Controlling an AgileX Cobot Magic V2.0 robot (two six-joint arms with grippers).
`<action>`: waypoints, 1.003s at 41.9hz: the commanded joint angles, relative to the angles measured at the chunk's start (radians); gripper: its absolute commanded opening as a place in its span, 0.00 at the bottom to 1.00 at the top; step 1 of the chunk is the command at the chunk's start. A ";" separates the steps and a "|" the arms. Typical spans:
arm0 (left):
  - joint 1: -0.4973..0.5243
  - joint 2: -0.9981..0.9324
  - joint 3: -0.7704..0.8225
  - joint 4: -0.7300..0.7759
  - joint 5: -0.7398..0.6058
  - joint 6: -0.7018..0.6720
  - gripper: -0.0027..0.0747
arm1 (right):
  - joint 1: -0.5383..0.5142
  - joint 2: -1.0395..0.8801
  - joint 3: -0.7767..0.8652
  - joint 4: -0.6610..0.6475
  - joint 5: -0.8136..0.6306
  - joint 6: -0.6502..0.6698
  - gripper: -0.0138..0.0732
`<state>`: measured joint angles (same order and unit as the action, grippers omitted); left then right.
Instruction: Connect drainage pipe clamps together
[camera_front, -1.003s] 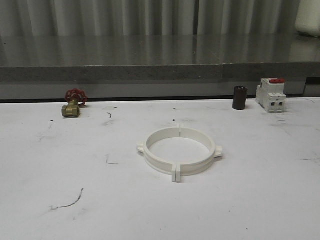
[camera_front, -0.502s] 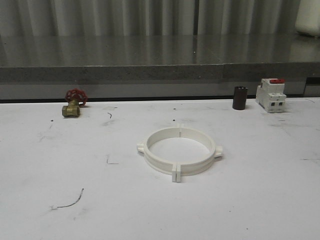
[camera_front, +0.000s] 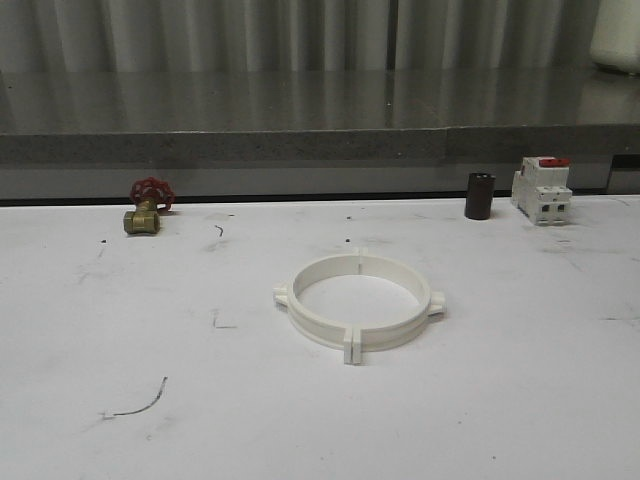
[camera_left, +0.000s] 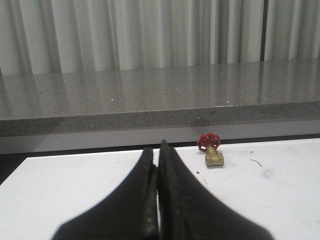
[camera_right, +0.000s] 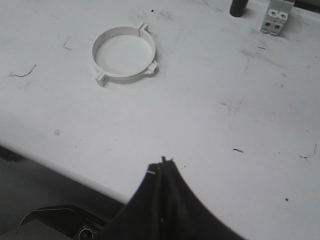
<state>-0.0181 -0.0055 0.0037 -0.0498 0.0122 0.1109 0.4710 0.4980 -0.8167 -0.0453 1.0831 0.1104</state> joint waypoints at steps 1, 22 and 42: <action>0.001 -0.011 0.023 -0.009 -0.081 0.000 0.01 | -0.007 0.004 -0.023 -0.007 -0.063 -0.010 0.02; 0.001 -0.011 0.023 -0.009 -0.081 0.000 0.01 | -0.307 -0.269 0.343 -0.010 -0.651 -0.010 0.02; 0.001 -0.009 0.023 -0.009 -0.081 0.000 0.01 | -0.443 -0.524 0.815 0.024 -1.045 -0.010 0.02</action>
<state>-0.0181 -0.0055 0.0037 -0.0521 0.0104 0.1109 0.0375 -0.0094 -0.0060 -0.0340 0.1612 0.1104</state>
